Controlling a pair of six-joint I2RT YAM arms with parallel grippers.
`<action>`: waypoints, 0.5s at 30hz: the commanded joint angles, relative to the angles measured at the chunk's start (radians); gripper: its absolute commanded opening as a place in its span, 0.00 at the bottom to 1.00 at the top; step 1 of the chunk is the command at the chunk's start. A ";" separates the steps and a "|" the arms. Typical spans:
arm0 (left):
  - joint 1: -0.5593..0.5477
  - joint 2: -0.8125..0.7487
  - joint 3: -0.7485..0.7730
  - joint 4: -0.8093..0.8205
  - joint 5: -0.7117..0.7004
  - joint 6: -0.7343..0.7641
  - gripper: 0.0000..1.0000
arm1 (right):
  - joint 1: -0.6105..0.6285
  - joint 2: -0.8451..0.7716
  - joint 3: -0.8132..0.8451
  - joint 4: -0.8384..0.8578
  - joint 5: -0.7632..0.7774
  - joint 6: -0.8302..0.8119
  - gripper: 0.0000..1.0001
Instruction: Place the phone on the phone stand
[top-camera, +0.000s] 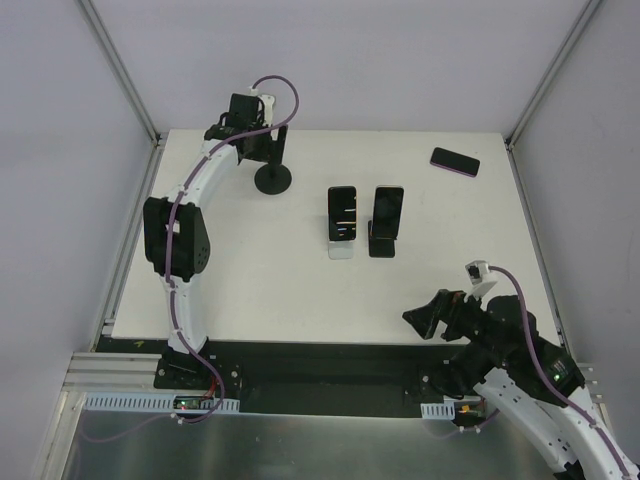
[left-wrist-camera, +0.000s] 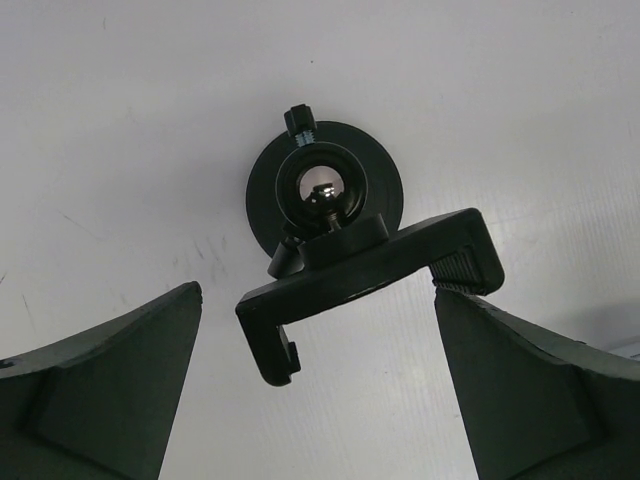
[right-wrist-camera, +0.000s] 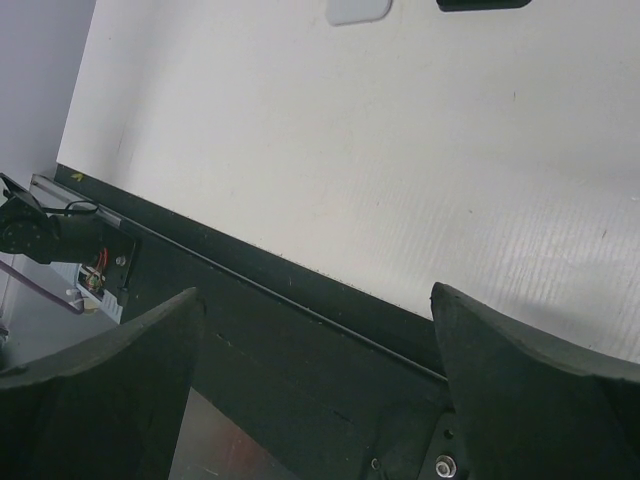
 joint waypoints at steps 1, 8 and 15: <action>-0.026 -0.033 0.028 0.024 -0.011 -0.049 0.99 | 0.007 0.013 0.031 -0.012 0.019 0.022 0.96; -0.077 -0.065 -0.012 0.027 -0.143 -0.180 0.99 | 0.006 0.004 0.005 0.006 0.011 0.044 0.96; -0.104 -0.004 0.034 0.019 -0.296 -0.181 0.99 | 0.007 -0.020 0.005 -0.017 0.023 0.064 0.96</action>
